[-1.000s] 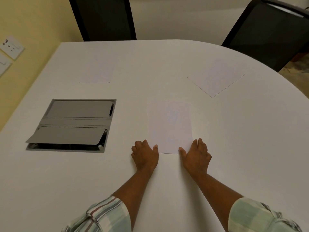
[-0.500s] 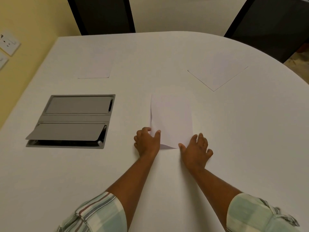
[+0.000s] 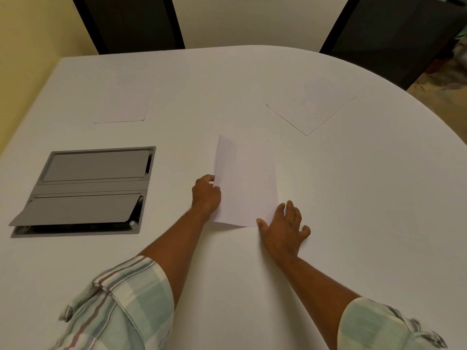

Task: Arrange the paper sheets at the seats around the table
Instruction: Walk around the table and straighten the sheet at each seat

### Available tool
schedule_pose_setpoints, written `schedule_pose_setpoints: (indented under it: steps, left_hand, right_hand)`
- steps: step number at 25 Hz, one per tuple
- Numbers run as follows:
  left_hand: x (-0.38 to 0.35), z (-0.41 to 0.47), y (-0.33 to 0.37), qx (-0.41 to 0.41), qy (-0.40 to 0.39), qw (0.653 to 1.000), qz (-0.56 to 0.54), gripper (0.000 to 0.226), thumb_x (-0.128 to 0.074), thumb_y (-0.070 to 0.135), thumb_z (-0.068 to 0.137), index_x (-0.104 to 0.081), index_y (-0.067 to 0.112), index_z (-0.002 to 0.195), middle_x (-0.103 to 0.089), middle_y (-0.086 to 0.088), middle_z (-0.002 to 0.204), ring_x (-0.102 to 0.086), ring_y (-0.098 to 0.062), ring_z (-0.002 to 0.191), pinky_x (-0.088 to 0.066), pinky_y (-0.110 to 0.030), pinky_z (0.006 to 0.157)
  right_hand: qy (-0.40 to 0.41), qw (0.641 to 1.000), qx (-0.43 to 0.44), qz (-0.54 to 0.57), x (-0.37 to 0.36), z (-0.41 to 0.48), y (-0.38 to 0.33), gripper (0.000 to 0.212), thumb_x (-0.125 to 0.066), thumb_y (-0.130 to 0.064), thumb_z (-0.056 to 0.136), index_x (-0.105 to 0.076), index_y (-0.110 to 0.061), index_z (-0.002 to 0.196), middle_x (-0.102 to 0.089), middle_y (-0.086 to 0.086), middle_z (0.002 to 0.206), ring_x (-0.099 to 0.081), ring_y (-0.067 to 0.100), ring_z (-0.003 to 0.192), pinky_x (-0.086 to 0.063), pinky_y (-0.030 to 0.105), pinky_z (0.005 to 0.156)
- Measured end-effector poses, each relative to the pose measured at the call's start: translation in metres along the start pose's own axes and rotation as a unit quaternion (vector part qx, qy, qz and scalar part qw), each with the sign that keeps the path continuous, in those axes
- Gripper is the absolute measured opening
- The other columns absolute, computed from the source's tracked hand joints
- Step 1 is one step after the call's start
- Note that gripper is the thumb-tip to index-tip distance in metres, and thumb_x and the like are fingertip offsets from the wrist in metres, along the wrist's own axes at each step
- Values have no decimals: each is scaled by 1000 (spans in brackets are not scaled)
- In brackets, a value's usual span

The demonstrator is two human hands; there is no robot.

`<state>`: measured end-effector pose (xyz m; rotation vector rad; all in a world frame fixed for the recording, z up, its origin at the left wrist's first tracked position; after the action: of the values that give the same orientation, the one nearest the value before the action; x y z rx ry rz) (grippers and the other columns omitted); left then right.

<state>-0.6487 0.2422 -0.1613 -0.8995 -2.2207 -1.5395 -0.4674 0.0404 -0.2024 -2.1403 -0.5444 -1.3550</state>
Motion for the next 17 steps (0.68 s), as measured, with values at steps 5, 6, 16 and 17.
schedule_pose_setpoints:
  steps: [5, 6, 16, 17]
  left_hand:
    - [2, -20, 2, -39, 4, 996, -77, 30, -56, 0, 97, -70, 13, 120, -76, -7, 113, -74, -26, 100, -59, -37, 91]
    - [1, -26, 1, -41, 4, 994, -104, 30, -57, 0, 97, -69, 15, 120, -77, -6, 113, -75, -26, 100, -60, -40, 94]
    - [-50, -113, 10, 2, 2, 959, -284, 29, -62, 1, 98, -69, 16, 122, -81, -5, 111, -78, -25, 101, -62, -42, 95]
    - [-61, -125, 12, 6, -1, 957, -291, 29, -62, 1, 98, -70, 16, 122, -80, -4, 111, -78, -25, 101, -62, -41, 95]
  right_hand:
    - [42, 986, -14, 160, 19, 0, 15, 78, -46, -59, 103, -24, -15, 163, -21, 6, 172, -21, 26, 157, -19, 55, 122]
    - [58, 974, -21, 220, 26, -1, 22, 76, -49, -56, 103, -26, -14, 162, -25, 7, 171, -26, 27, 156, -21, 54, 122]
    - [88, 731, -217, 641, 45, -58, 128, 53, -75, -42, 94, -56, -19, 137, -73, 4, 115, -74, 21, 99, -61, 40, 92]
    - [83, 704, -228, 667, 43, -64, 135, 40, -77, -40, 93, -61, -21, 123, -75, 3, 102, -76, 17, 86, -64, 36, 82]
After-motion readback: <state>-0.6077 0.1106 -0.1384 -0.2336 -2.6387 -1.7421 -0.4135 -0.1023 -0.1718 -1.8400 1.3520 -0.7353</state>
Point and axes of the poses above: each hand's wrist, its own z-axis towards the middle knuckle, its own x-axis out of the back of the hand, y = z × x, the point moved 10 cm from there along z, towards the middle knuckle
